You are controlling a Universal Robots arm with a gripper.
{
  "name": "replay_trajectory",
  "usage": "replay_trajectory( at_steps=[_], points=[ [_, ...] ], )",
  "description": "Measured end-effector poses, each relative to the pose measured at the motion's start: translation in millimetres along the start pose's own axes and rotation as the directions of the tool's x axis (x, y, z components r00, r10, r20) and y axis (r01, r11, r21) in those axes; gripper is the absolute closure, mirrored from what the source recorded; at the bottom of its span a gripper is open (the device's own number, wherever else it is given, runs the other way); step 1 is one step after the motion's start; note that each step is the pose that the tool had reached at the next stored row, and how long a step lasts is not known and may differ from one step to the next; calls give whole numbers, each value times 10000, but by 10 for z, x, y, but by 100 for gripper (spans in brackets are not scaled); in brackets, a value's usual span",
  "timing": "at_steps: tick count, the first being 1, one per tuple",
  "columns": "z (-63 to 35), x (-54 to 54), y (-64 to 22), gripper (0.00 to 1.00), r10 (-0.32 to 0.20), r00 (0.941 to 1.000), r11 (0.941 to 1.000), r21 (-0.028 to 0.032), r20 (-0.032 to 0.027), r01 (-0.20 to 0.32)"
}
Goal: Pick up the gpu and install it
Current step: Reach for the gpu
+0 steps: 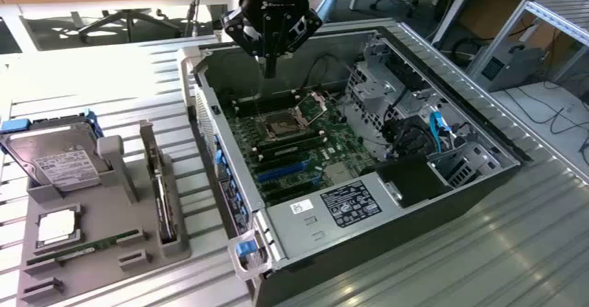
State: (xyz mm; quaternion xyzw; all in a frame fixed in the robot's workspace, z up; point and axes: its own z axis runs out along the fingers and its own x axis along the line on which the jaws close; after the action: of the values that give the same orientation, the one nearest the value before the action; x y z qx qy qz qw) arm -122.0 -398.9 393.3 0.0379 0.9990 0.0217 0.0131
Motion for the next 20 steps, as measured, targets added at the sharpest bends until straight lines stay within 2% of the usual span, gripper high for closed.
replay_trajectory(
  at_steps=[20],
  points=[
    [-2, 56, -4, 89, 0, 10000, 10000, 0, 0, 0]
  ],
)
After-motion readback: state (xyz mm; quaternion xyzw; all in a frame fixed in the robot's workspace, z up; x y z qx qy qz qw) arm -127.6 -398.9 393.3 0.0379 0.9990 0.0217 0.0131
